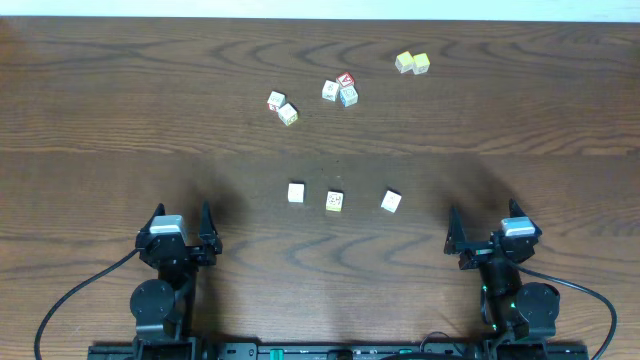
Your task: Lift 3 blocks
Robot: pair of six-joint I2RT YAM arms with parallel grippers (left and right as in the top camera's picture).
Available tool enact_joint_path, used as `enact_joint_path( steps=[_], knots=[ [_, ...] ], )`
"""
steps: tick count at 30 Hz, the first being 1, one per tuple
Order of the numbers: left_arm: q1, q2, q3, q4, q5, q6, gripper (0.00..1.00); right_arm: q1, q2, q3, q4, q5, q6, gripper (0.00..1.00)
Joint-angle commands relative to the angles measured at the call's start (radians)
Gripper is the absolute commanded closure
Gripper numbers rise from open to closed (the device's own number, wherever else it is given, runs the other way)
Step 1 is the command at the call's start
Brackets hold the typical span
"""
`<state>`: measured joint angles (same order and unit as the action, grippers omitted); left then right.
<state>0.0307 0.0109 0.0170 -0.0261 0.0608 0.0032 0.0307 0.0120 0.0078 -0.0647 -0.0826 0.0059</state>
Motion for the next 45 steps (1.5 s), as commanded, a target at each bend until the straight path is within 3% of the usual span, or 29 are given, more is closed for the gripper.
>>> enact_joint_path(
  steps=[1, 29, 31, 41, 45],
  knots=[
    [-0.003, -0.007, -0.012, -0.041, -0.002, 0.003, 0.25, -0.006, -0.005, -0.002, -0.003, -0.005, -0.014, 0.01],
    [-0.003, -0.007, -0.012, -0.040, 0.000, -0.006, 0.25, -0.006, -0.005, -0.002, -0.003, -0.005, -0.014, 0.01],
    [-0.003, -0.007, -0.012, -0.041, 0.006, -0.041, 0.25, -0.006, -0.005, -0.002, -0.003, -0.005, -0.014, 0.01],
    [-0.003, -0.007, -0.012, 0.016, 0.109, -0.547, 0.25, -0.006, -0.005, -0.002, -0.003, -0.005, -0.014, 0.01],
    [-0.003, -0.007, -0.009, 0.161, 0.244, -0.558, 0.25, -0.006, -0.005, -0.002, -0.003, -0.005, -0.014, 0.01]
  ],
)
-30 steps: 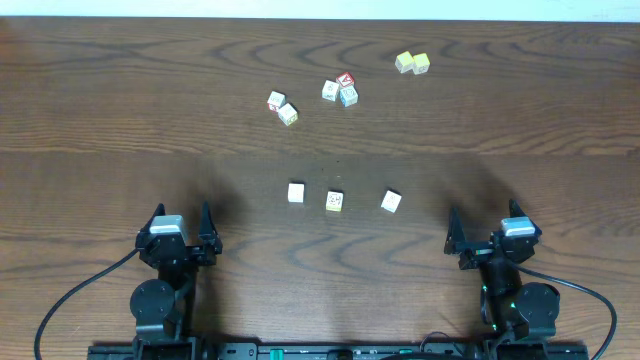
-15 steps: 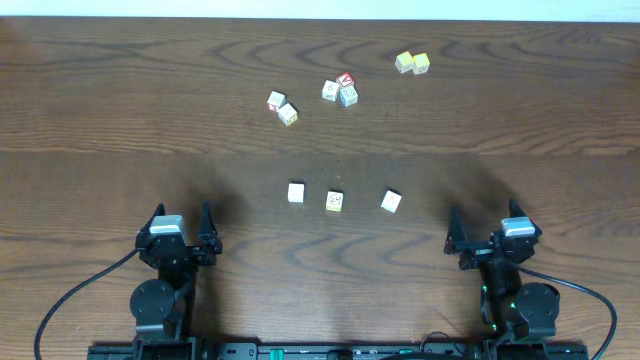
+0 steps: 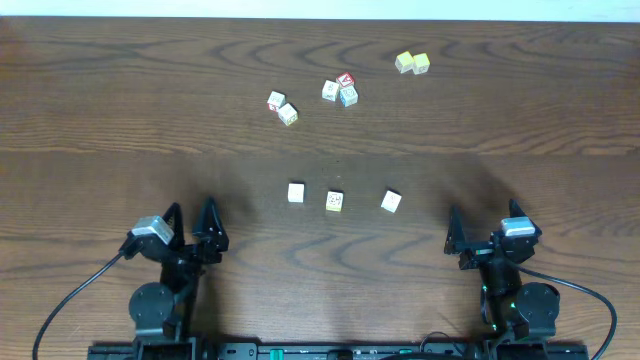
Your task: Lift 3 blocks
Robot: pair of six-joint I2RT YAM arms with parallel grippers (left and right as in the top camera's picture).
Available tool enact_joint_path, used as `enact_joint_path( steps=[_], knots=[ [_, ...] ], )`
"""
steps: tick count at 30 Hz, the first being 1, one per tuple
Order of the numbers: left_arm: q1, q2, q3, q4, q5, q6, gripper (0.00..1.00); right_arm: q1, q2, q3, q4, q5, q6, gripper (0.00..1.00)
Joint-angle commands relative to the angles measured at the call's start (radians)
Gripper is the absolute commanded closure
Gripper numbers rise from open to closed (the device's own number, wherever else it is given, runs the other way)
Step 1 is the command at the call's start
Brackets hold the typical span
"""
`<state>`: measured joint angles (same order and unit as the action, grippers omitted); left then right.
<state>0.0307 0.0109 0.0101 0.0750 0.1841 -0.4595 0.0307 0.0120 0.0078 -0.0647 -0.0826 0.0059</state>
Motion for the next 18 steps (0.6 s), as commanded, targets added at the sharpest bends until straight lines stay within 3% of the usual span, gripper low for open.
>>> enact_joint_path(
  steps=[1, 5, 9, 12, 18],
  knots=[
    [-0.003, -0.007, 0.005, 0.096, 0.131, -0.095, 0.25, -0.006, -0.005, -0.002, -0.003, -0.005, -0.014, 0.01],
    [-0.003, -0.004, 0.094, 0.114, 0.142, -0.089, 0.25, -0.006, -0.005, -0.002, -0.003, -0.005, -0.014, 0.01],
    [-0.003, 0.048, 0.242, 0.006, 0.176, -0.051, 0.25, -0.006, -0.005, -0.002, -0.003, -0.005, -0.014, 0.01],
    [-0.003, 0.161, 0.418, -0.173, 0.216, 0.048, 0.25, -0.006, -0.005, -0.002, -0.003, -0.005, -0.014, 0.01],
    [-0.003, 0.613, 0.941, -0.786, 0.223, 0.306, 0.25, -0.006, -0.005, -0.002, -0.003, -0.005, -0.014, 0.01]
  ],
)
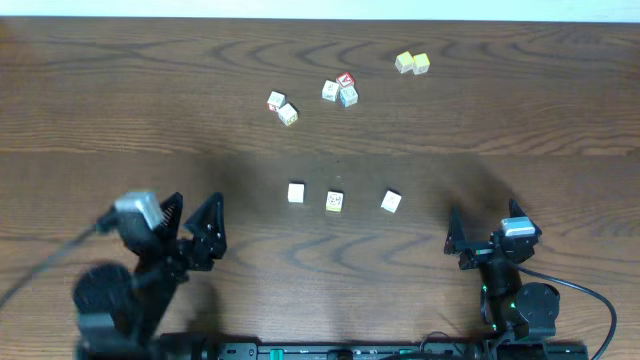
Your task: Lift 3 blocks
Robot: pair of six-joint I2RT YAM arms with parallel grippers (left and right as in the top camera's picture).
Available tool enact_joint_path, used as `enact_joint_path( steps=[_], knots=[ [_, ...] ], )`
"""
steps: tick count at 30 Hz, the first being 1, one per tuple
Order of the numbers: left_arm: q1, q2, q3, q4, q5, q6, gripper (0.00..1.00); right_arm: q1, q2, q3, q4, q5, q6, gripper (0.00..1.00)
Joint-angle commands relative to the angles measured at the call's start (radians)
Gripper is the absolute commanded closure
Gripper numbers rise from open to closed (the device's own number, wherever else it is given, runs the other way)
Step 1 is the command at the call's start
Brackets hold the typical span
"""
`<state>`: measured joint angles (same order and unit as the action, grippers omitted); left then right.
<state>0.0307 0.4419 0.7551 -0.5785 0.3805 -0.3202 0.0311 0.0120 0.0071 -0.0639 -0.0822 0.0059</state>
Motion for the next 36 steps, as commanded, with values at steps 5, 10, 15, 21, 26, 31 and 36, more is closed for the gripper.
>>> enact_joint_path(
  steps=[5, 10, 15, 21, 26, 31, 36],
  knots=[
    [-0.003, 0.562, 0.532, -0.515, 0.032, 0.183, 0.25, -0.006, -0.005, -0.002, -0.004, -0.005, -0.014, 0.01],
    [-0.003, 0.783, 0.609, -0.634, 0.130, 0.181, 0.25, -0.006, -0.005, -0.002, -0.004, -0.005, -0.014, 0.01],
    [-0.003, 0.966, 0.607, -0.660, 0.076, 0.175, 0.25, -0.006, -0.005, -0.002, -0.004, -0.005, -0.014, 0.01],
    [-0.003, 1.057, 0.603, -0.662, -0.027, 0.174, 0.25, -0.006, -0.005, -0.002, -0.004, 0.011, -0.015, 0.01],
    [-0.003, 1.106, 0.603, -0.662, -0.087, 0.174, 0.25, -0.004, -0.005, -0.002, 0.005, -0.120, 0.095, 0.01],
    [-0.003, 1.126, 0.603, -0.662, -0.086, 0.174, 0.25, -0.003, -0.005, -0.002, 0.021, -0.403, 0.435, 0.01],
    [-0.003, 1.126, 0.603, -0.662, -0.086, 0.174, 0.25, -0.003, -0.005, -0.002, 0.249, -0.502, 0.620, 0.01]
  ],
)
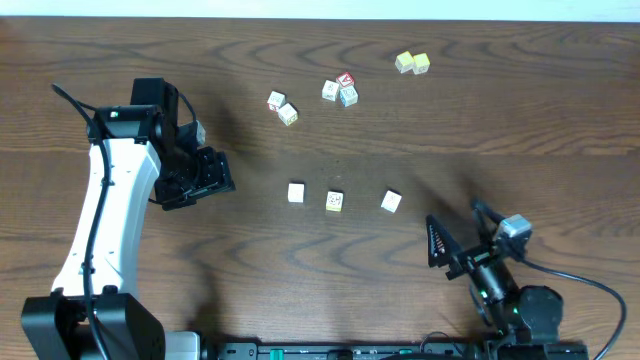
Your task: Lift 3 blocks
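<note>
Three small pale blocks lie in a row mid-table: the left block [296,192], the middle block [334,201] with a yellow face, and the right block [391,201]. My left gripper [218,176] is raised on its white arm, left of the row and pointing toward it. It looks open and holds nothing. My right gripper [455,232] sits low near the front right, turned toward the row. Its fingers are spread open and empty.
More blocks lie farther back: a pair [282,107], a cluster of three with a red one [341,89], and two yellowish ones [412,63]. The left arm's white link [95,225] spans the left side of the wooden table [500,130].
My left arm has risen from the front left and now reaches out over the table, its gripper left of the block row. The right gripper has turned left and shifted a little. No block has moved.
Both grippers first rested open at the front edge. The left one then turned and tilted rightward, then began lifting off its rest. Now it hangs over the table's left half and the right gripper has turned too. All blocks have stayed in place.
</note>
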Robot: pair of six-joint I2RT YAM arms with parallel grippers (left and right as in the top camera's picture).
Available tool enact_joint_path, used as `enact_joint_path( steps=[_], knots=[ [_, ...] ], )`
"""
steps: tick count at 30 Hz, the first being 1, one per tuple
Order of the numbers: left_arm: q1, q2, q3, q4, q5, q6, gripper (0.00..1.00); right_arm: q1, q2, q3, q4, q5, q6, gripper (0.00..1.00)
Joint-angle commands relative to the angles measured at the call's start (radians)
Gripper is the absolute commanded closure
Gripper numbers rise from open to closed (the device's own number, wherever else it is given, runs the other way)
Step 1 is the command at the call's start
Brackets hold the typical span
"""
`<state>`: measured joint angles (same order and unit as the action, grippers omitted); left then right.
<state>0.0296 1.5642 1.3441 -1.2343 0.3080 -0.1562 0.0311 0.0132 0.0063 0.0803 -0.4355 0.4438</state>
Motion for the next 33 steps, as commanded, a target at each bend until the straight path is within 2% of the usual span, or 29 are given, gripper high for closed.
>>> enact_joint_path(
  steps=[1, 3, 6, 9, 12, 17, 19, 23, 26, 28, 30, 33],
  knots=[
    [-0.002, 0.003, 0.014, -0.006, -0.014, 0.010, 0.25, -0.003, -0.006, 0.001, 0.182, -0.168, 0.191, 0.01],
    [-0.002, 0.003, 0.014, -0.006, -0.014, 0.010, 0.25, -0.004, -0.006, 0.031, 0.265, -0.163, 0.206, 0.01],
    [-0.002, 0.003, 0.014, -0.006, -0.014, 0.010, 0.25, -0.006, 0.010, 0.138, 0.148, -0.108, 0.159, 0.01],
    [-0.002, 0.003, 0.014, -0.006, -0.014, 0.010, 0.25, -0.006, 0.095, 0.328, -0.160, -0.058, 0.003, 0.01],
    [-0.002, 0.003, 0.014, -0.006, -0.014, 0.010, 0.25, -0.006, 0.267, 0.549, -0.479, -0.016, -0.119, 0.01],
    [-0.002, 0.003, 0.014, -0.006, -0.014, 0.010, 0.25, -0.005, 0.626, 0.876, -0.923, 0.104, -0.199, 0.01],
    [-0.002, 0.003, 0.014, -0.006, -0.014, 0.010, 0.25, -0.005, 0.765, 0.970, -1.028, 0.104, -0.206, 0.01],
    [-0.002, 0.003, 0.014, -0.006, -0.014, 0.010, 0.25, -0.004, 0.992, 1.057, -1.040, -0.111, -0.201, 0.01],
    [-0.002, 0.003, 0.014, -0.006, -0.014, 0.010, 0.25, -0.004, 1.130, 1.060, -0.975, -0.372, -0.124, 0.01],
    [-0.002, 0.003, 0.014, -0.006, -0.014, 0.010, 0.25, -0.003, 1.214, 1.060, -0.924, -0.454, -0.055, 0.01],
    [-0.002, 0.003, 0.014, -0.006, -0.014, 0.010, 0.25, 0.019, 1.285, 1.060, -0.898, -0.445, -0.009, 0.11],
    [-0.002, 0.003, 0.014, -0.006, -0.014, 0.010, 0.25, 0.101, 1.349, 1.060, -0.946, -0.170, 0.064, 0.11]
  ],
)
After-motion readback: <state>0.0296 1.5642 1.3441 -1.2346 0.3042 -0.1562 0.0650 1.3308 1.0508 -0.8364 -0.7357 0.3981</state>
